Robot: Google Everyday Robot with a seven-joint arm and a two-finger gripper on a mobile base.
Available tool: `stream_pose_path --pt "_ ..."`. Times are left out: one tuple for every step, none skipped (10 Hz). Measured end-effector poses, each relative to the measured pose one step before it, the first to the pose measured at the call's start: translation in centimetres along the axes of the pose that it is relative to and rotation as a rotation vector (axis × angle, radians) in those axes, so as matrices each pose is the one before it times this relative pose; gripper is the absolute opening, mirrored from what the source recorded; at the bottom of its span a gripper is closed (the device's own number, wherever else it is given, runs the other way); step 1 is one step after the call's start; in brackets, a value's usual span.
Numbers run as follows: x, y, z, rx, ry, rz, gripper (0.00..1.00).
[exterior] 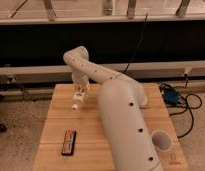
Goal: Place the bottle in the ceramic bowl
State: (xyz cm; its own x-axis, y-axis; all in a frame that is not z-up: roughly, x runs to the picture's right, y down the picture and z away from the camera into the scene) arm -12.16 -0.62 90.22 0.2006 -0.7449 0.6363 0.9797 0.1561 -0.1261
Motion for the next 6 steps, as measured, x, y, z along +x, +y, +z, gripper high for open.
stream_pose_path --pt "-0.205 -0.047 -0.279 0.00062 -0.00417 -0.00412 0.0" --pt "0.209 0.707 -0.497 -0.00157 0.00113 0.00583 0.0" --pt "0.151 0.747 -0.384 0.0002 -0.00046 0.00749 0.0" --pt "0.108 0.52 -0.427 0.0013 0.00014 0.00446 0.0" --pt "0.032 0.291 -0.143 0.00104 -0.0019 0.00165 0.0" --pt "-0.099 0.11 -0.226 0.00052 -0.00453 0.00086 0.0"
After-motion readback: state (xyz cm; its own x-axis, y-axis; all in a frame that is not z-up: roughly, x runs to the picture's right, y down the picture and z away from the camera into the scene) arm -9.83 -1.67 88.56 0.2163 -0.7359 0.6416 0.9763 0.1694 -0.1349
